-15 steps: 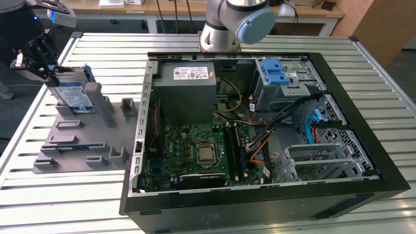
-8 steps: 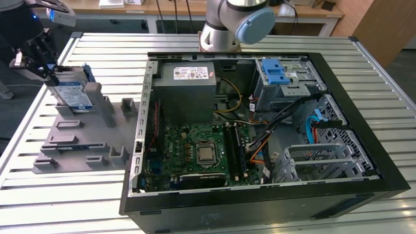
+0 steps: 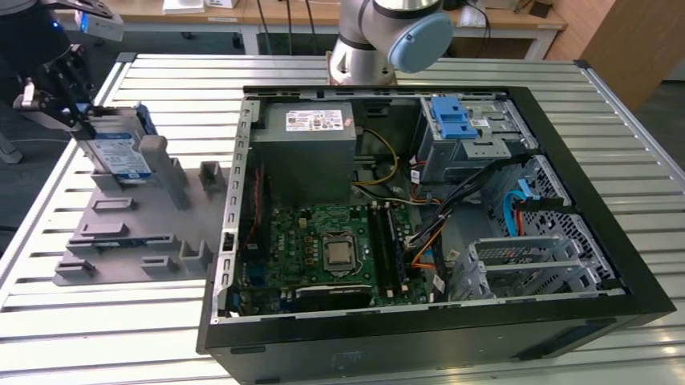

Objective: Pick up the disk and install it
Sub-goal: 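Pick up the disk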

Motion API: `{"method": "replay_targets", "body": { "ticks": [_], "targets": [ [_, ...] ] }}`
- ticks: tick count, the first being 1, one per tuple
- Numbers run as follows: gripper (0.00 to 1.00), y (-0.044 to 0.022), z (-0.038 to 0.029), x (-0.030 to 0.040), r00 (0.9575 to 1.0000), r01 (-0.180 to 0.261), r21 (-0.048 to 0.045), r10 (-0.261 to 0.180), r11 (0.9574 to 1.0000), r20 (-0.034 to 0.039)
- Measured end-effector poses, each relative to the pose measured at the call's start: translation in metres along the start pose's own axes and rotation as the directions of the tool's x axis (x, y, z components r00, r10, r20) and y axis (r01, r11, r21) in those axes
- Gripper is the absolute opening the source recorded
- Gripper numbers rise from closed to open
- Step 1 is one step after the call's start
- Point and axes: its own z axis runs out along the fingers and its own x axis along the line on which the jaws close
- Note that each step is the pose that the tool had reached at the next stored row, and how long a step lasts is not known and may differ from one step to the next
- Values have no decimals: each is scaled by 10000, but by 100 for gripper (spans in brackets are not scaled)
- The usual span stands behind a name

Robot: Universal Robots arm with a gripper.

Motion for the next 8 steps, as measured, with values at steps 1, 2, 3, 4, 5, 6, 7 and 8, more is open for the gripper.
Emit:
{"method": "replay_targets", "body": {
  "ticks": [1,2,3,4,5,6,7,8],
  "targets": [
    [36,0,-5,0,10000,0,-1,0,10000,0],
    [36,0,-9,0,10000,0,0,0,10000,0],
    [36,0,-13,0,10000,0,2,0,10000,1],
    [36,0,-19,0,10000,-1,2,1,10000,1],
    [36,0,-25,0,10000,0,2,0,10000,1],
    [36,0,-31,0,10000,0,2,0,10000,1],
    [36,0,-37,0,10000,0,2,0,10000,1],
    [36,1,-43,0,10000,0,2,0,10000,1]
  ]
}}
